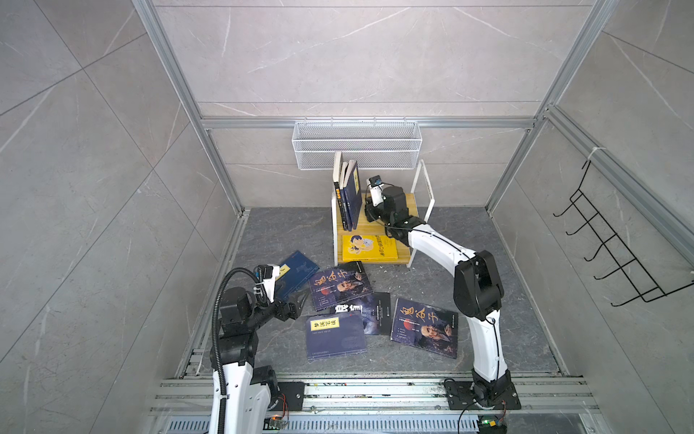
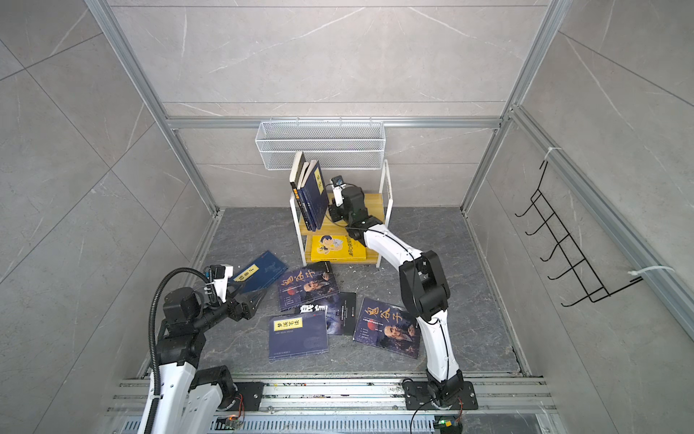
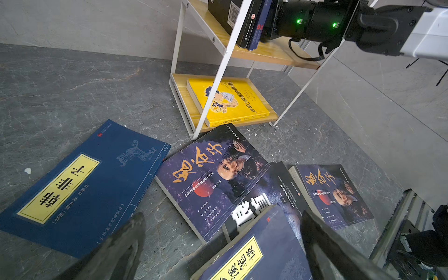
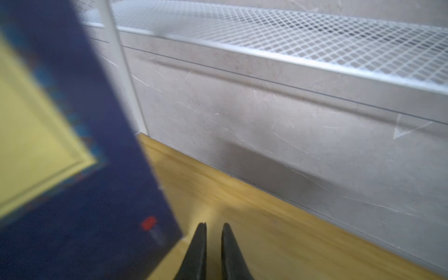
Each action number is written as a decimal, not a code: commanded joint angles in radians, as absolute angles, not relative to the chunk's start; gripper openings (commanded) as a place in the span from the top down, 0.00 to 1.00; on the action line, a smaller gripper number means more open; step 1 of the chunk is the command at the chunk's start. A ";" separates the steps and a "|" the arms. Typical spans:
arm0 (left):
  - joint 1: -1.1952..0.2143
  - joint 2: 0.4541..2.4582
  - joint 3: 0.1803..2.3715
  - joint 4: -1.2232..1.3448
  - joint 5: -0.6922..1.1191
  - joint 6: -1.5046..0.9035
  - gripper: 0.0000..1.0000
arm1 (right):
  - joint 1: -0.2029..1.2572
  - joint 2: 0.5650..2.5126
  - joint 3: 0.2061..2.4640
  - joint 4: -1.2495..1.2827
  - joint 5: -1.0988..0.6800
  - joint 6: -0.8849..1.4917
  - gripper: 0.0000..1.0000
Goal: Stacking books/files
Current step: Place the book on the bookshelf.
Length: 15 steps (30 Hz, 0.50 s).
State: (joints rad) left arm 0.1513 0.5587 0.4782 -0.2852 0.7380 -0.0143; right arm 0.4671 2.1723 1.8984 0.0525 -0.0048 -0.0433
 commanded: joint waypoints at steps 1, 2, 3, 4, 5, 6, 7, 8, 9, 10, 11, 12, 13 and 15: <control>0.154 0.550 0.480 -0.264 0.749 0.007 0.00 | 0.426 2.202 2.051 -0.062 -0.171 -0.031 0.85; 0.156 0.555 0.484 -0.267 0.748 0.007 0.00 | 0.415 2.226 2.098 -0.076 -0.235 -0.034 0.86; 0.157 0.556 0.484 -0.270 0.747 0.007 0.00 | 0.401 2.254 2.154 -0.092 -0.304 -0.031 0.86; 0.156 0.554 0.483 -0.269 0.749 0.007 0.00 | 0.390 2.286 2.223 -0.117 -0.356 -0.020 0.87; 0.154 0.550 0.481 -0.266 0.747 0.008 0.00 | 0.381 2.323 2.295 -0.149 -0.394 -0.011 0.92; 0.153 0.546 0.480 -0.265 0.747 0.010 0.00 | 0.364 2.367 2.379 -0.169 -0.470 -0.004 0.99; 0.153 0.546 0.482 -0.265 0.747 0.009 0.00 | 0.346 2.399 2.426 -0.154 -0.552 0.014 1.00; 0.154 0.548 0.483 -0.269 0.746 0.009 0.00 | 0.335 2.406 2.413 -0.086 -0.604 0.044 1.00; 0.156 0.552 0.485 -0.271 0.747 0.007 0.00 | 0.327 2.406 2.385 -0.003 -0.634 0.078 1.00; 0.156 0.555 0.487 -0.273 0.747 0.008 0.00 | 0.321 2.417 2.380 0.051 -0.646 0.114 1.00; 0.156 0.554 0.485 -0.274 0.747 0.008 0.00 | 0.322 2.442 2.425 0.036 -0.650 0.115 1.00; 0.155 0.550 0.484 -0.272 0.746 0.008 0.00 | 0.322 2.463 2.467 0.004 -0.654 0.109 1.00; 0.154 0.549 0.482 -0.270 0.747 0.009 0.00 | 0.322 2.472 2.478 0.005 -0.657 0.115 1.00; 0.153 0.551 0.485 -0.272 0.746 0.008 0.00 | 0.323 2.478 2.477 0.001 -0.656 0.130 1.00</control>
